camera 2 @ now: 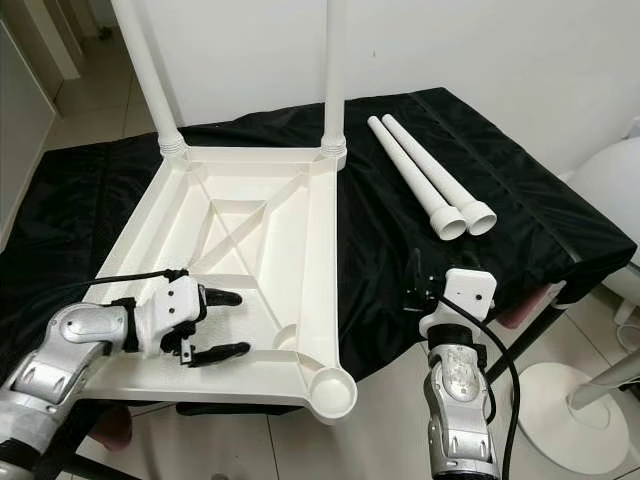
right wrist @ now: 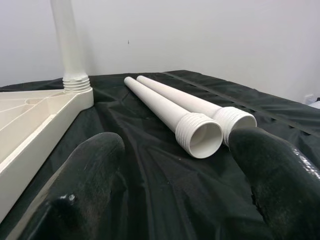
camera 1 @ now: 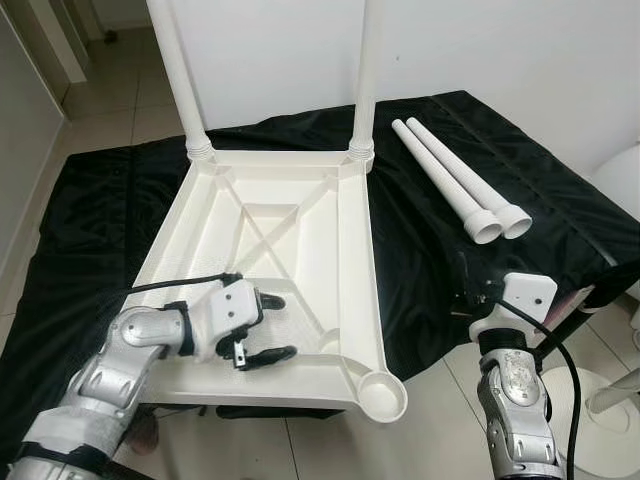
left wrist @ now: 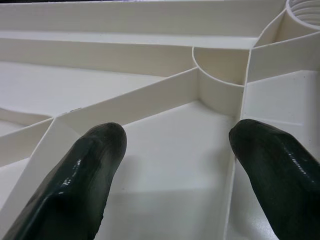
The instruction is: Building children table
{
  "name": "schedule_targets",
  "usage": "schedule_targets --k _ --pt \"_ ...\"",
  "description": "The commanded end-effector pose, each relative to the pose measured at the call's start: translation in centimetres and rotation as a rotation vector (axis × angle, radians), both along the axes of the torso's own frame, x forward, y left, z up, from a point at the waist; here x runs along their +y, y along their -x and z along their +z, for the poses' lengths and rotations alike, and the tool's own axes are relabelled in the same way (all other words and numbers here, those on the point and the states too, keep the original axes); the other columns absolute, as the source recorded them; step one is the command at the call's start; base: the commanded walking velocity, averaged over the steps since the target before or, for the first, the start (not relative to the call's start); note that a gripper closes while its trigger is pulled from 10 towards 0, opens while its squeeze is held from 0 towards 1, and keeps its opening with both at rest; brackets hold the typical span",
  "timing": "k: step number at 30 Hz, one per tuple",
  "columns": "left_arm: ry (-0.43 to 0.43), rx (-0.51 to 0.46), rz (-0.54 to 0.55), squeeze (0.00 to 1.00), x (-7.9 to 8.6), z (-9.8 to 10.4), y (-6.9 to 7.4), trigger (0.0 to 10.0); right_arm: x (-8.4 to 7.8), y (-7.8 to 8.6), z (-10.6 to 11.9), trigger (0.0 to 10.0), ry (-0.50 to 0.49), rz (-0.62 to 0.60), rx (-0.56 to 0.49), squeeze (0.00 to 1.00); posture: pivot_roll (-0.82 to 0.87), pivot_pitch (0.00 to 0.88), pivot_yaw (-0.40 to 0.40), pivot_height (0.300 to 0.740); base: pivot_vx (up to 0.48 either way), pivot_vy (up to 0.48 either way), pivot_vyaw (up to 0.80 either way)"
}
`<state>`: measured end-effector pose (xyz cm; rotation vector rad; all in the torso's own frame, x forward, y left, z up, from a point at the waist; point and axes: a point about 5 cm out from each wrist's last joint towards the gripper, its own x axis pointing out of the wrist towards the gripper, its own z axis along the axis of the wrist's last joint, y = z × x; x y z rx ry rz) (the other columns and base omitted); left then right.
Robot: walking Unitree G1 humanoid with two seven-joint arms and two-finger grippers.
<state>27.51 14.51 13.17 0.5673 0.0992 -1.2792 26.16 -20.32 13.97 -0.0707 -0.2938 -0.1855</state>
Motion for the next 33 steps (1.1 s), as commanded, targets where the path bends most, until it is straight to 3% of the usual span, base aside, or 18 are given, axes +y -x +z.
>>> schedule_targets --k 1,7,16,17,24,30,33 --pt "-0.048 0.023 0.003 0.0 0.5 -0.7 0.4 10.0 0.2 -0.1 -0.2 10.0 -0.009 0.009 0.015 0.0 -0.03 0.041 0.069 0.74 0.0 0.0 0.0" --pt "-0.062 0.057 -0.091 0.0 0.3 -1.0 2.1 10.0 -0.1 0.2 -0.5 10.0 -0.009 0.001 0.027 0.0 -0.03 0.051 0.072 0.74 0.0 0.0 0.0" --pt "-0.071 0.051 -0.092 0.0 0.0 -1.2 2.2 10.0 -0.1 0.3 -0.5 10.0 -0.009 -0.001 0.032 0.0 -0.03 0.065 0.071 0.74 0.0 0.0 0.0" --pt "-0.079 0.003 -0.045 0.0 -0.5 -1.2 1.5 10.0 -0.1 0.4 -0.6 10.0 -0.009 0.0 0.036 0.0 -0.03 0.065 0.071 0.74 0.0 0.0 0.0" --pt "-0.097 -0.071 0.072 0.0 -1.0 -1.2 -0.1 10.0 0.0 0.4 -0.5 10.0 -0.01 0.001 0.037 0.0 -0.03 0.078 0.071 0.74 0.0 0.0 0.0" --pt "-0.085 -0.123 0.352 0.0 -1.0 -0.2 -3.9 10.0 0.2 0.4 -0.6 10.0 -0.016 0.003 0.041 0.0 -0.03 0.091 0.073 0.74 0.0 0.0 0.0" --pt "-0.098 -0.14 0.416 0.0 -0.6 -0.1 -4.7 10.0 0.3 0.4 -0.5 10.0 -0.019 0.002 0.041 0.0 -0.03 0.096 0.077 0.74 0.0 0.0 0.0"
